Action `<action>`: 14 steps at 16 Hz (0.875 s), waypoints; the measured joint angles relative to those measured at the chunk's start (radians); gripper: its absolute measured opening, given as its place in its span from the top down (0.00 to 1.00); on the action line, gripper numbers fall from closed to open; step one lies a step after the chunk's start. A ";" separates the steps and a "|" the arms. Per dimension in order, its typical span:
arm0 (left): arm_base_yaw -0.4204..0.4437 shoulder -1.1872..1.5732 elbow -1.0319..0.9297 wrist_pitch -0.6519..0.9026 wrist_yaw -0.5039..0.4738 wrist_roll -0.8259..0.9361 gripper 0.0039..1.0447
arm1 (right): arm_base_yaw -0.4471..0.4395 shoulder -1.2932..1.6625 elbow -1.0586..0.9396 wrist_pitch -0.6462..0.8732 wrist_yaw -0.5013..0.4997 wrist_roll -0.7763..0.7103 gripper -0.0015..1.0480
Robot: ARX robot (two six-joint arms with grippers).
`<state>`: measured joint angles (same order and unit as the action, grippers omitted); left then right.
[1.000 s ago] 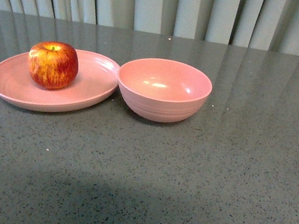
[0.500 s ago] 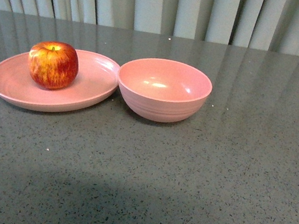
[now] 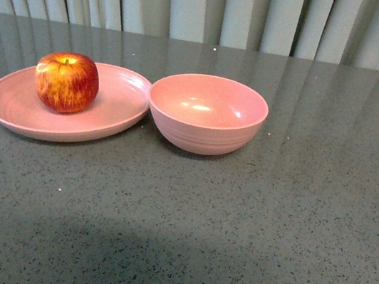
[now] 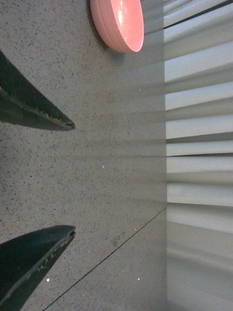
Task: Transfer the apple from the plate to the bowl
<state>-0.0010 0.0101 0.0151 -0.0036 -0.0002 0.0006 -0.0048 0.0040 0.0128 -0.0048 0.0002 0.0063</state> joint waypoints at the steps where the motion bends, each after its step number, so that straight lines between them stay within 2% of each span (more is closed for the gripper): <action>1: 0.000 0.000 0.000 0.000 0.000 0.000 0.06 | 0.000 0.000 0.000 0.000 0.000 0.000 0.38; 4: 0.000 0.000 0.000 0.000 0.000 0.000 0.06 | 0.000 0.000 0.000 0.000 0.000 0.000 0.04; 5: 0.000 0.000 0.000 0.000 0.000 0.000 0.06 | 0.000 0.000 0.000 0.000 0.000 0.000 0.07; 14: 0.000 0.000 0.000 0.000 0.000 0.000 0.06 | 0.000 0.000 0.000 0.000 0.000 0.000 0.06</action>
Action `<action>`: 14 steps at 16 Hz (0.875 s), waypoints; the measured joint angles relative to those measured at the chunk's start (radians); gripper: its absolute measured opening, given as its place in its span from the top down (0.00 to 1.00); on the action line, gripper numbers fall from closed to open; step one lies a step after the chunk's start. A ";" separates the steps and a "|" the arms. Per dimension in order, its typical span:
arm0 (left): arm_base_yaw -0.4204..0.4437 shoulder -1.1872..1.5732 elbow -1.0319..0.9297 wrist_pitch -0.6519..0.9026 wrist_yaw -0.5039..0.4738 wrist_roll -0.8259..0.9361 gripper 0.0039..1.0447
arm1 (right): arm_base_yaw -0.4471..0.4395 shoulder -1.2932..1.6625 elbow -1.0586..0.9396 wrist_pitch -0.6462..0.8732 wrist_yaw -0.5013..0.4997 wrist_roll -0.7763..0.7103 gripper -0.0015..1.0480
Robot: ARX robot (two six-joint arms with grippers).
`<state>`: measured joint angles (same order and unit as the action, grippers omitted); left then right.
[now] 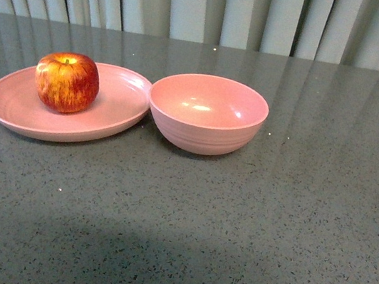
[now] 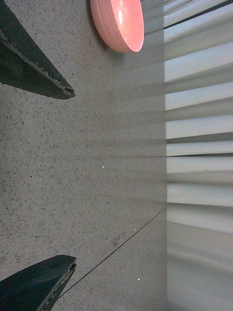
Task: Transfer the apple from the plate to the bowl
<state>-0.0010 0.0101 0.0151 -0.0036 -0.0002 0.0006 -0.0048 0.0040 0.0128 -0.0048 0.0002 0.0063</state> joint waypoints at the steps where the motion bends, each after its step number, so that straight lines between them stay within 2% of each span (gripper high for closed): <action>1: 0.000 0.000 0.000 0.000 0.000 0.000 0.06 | 0.000 0.000 0.000 0.000 0.000 0.000 0.06; 4: 0.000 0.000 0.000 0.000 0.000 0.000 0.06 | 0.000 0.000 0.000 0.000 0.000 0.000 0.06; 6: -0.063 0.144 0.097 -0.243 -0.171 -0.085 0.06 | 0.000 0.000 0.000 0.000 0.000 -0.001 0.06; 14: -0.052 0.174 0.125 -0.248 -0.194 -0.130 0.06 | 0.000 0.000 0.000 -0.001 0.000 0.000 0.06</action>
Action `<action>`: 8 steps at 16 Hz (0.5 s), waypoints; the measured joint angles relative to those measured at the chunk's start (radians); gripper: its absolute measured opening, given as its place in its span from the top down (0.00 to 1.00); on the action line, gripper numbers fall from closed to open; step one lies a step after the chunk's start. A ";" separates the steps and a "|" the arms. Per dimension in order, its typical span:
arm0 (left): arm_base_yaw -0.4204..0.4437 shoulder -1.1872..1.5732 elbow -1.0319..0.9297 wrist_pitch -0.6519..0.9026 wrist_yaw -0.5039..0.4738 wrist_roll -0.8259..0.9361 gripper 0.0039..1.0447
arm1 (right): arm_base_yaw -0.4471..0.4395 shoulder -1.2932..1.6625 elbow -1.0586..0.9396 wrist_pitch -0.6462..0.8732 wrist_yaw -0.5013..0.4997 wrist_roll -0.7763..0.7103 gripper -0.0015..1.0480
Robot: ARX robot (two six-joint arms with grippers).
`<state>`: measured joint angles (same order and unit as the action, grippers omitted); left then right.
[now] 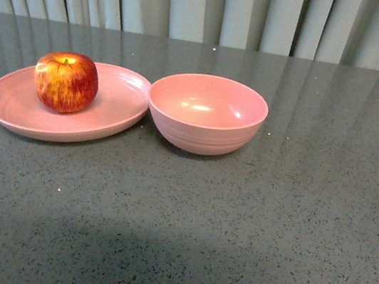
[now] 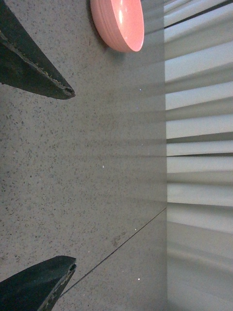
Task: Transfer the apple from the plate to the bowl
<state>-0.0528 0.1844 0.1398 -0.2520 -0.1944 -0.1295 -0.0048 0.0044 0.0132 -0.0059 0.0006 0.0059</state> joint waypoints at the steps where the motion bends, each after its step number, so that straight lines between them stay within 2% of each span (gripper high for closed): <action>1: 0.002 0.003 0.008 0.008 0.003 -0.003 0.06 | 0.000 0.000 0.000 0.002 0.000 0.000 0.06; 3: 0.004 0.027 0.039 0.041 0.011 -0.002 0.06 | 0.000 0.000 0.000 0.002 0.000 0.000 0.06; 4: 0.016 0.114 0.074 0.127 0.055 0.004 0.06 | 0.000 0.000 0.000 0.001 0.000 0.000 0.06; 5: -0.017 0.499 0.256 0.421 0.137 0.062 0.06 | 0.000 0.000 0.000 0.002 0.000 0.000 0.06; 6: -0.086 0.900 0.502 0.497 0.206 0.114 0.06 | 0.000 0.000 0.000 0.002 0.000 0.000 0.06; 8: -0.101 1.102 0.669 0.477 0.229 0.139 0.06 | 0.000 0.000 0.000 0.002 0.000 0.000 0.06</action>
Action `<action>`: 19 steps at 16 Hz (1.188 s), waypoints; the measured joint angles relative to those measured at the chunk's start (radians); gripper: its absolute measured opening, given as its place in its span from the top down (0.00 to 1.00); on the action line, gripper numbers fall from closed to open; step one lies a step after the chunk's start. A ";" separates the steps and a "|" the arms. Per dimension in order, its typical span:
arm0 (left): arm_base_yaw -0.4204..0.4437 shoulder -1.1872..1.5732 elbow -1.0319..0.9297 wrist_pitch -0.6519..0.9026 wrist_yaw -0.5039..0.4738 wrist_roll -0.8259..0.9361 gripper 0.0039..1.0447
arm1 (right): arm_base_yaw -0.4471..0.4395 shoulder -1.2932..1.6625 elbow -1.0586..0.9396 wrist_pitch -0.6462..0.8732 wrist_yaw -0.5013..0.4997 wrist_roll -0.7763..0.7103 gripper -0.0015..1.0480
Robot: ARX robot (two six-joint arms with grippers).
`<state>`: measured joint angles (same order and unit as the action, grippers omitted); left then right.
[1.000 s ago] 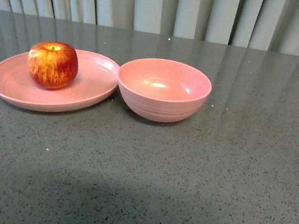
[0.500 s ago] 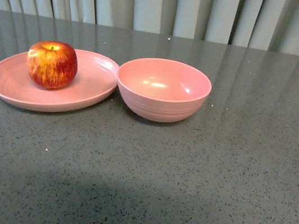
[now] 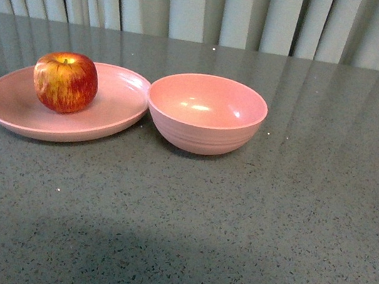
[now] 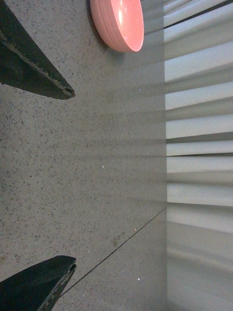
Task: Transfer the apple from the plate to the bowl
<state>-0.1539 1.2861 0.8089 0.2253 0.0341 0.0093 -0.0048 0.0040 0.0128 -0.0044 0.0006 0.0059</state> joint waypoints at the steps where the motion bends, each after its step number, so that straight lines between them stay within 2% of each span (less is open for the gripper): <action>1: -0.002 0.058 0.043 -0.017 0.000 0.007 0.06 | 0.000 0.000 0.000 0.000 0.000 0.000 0.06; 7: 0.014 0.307 0.205 -0.109 -0.001 0.016 0.06 | 0.000 0.000 0.000 0.000 0.000 0.000 0.06; 19: 0.047 0.419 0.230 -0.141 0.023 -0.005 0.06 | 0.000 0.000 0.000 0.000 0.000 0.000 0.06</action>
<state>-0.1066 1.7054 1.0386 0.0845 0.0570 0.0048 -0.0048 0.0040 0.0128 -0.0044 0.0002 0.0059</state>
